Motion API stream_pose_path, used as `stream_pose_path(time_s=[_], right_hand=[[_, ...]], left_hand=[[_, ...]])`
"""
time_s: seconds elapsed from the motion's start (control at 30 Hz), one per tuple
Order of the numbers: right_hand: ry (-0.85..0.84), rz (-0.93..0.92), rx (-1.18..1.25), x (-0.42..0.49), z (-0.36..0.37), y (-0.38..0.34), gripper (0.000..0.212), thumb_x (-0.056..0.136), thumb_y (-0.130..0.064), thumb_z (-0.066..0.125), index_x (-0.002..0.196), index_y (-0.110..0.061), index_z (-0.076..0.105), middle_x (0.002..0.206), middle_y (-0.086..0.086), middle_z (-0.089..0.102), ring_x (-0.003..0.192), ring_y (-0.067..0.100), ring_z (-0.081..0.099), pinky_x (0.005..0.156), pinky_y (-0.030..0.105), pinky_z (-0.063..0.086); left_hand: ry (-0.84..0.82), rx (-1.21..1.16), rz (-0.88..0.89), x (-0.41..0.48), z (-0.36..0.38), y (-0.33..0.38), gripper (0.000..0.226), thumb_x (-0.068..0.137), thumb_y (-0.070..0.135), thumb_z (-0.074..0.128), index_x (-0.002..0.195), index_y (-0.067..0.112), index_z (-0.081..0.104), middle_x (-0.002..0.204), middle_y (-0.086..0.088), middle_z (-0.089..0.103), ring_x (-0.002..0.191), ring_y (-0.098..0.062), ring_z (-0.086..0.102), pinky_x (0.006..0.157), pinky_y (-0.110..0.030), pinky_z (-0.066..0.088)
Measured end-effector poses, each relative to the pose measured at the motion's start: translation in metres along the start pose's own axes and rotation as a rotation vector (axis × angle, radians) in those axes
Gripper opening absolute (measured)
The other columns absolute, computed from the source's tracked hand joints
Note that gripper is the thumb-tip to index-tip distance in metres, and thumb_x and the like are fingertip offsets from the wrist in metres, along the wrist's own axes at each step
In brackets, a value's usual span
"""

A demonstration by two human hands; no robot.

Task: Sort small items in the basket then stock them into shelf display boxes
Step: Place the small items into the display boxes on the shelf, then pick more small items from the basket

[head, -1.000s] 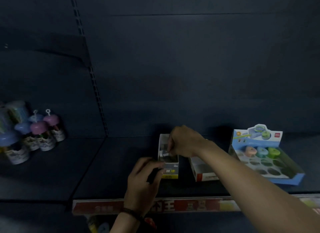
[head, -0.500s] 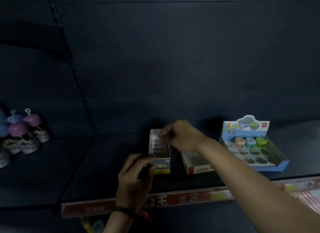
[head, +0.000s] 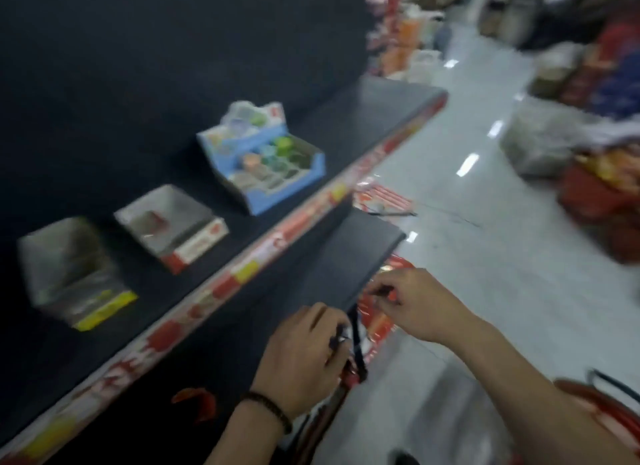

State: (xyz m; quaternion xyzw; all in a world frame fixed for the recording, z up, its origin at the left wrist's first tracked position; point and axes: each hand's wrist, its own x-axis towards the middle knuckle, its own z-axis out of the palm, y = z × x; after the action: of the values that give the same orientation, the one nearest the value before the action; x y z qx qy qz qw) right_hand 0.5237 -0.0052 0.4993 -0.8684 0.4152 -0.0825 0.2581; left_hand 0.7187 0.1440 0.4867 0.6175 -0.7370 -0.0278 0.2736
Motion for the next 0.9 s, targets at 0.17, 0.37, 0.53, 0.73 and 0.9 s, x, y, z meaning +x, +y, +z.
stream_pose_path(time_s=[0.17,0.37,0.53,0.73,0.9], right_hand=[[0.001,0.479,0.045,-0.143,-0.002,0.136,0.018,0.100,-0.037,0.065,0.111,-0.031,0.077,0.105,-0.010,0.076,0.090,0.009,0.067,0.087,0.030,0.056],[-0.006,0.841,0.138,-0.314,0.004,0.253,0.021,0.101,-0.035,0.064,0.113,-0.024,0.077,0.112,-0.002,0.076,0.105,0.019,0.070,0.080,0.026,0.046],[-0.009,1.081,0.295,-0.432,0.004,0.343,0.019,0.102,-0.034,0.063,0.114,-0.024,0.075,0.114,-0.001,0.075,0.099,0.018,0.070,0.088,0.033,0.057],[-0.015,1.208,0.430,-0.506,0.031,0.448,0.027,0.102,-0.043,0.063,0.120,-0.026,0.072,0.122,-0.005,0.073,0.101,0.013,0.070,0.092,0.033,0.061],[-0.029,1.253,0.535,-0.511,0.071,0.539,0.026,0.103,-0.040,0.061,0.120,-0.022,0.071,0.121,-0.002,0.072,0.103,0.015,0.071,0.090,0.031,0.062]], left_hand=[[-0.453,-0.144,0.120,0.029,0.115,0.085,0.006,0.102,0.036,0.054,0.108,0.036,0.055,0.110,0.016,0.055,0.097,-0.007,0.055,0.079,-0.027,0.049],[-0.878,-0.120,0.330,0.038,0.247,0.222,0.014,0.103,0.036,0.050,0.104,0.030,0.062,0.106,0.009,0.062,0.097,-0.015,0.061,0.085,-0.035,0.054],[-1.108,-0.159,0.301,0.048,0.346,0.337,0.013,0.104,0.037,0.051,0.103,0.032,0.063,0.104,0.013,0.062,0.092,-0.008,0.061,0.081,-0.028,0.055],[-1.274,-0.155,0.255,0.060,0.465,0.405,0.014,0.103,0.035,0.053,0.107,0.030,0.066,0.106,0.011,0.061,0.091,-0.007,0.061,0.084,-0.030,0.058],[-1.416,-0.128,0.208,0.056,0.578,0.405,0.005,0.101,0.031,0.060,0.103,0.034,0.063,0.106,0.016,0.056,0.093,-0.001,0.060,0.087,-0.024,0.055]])
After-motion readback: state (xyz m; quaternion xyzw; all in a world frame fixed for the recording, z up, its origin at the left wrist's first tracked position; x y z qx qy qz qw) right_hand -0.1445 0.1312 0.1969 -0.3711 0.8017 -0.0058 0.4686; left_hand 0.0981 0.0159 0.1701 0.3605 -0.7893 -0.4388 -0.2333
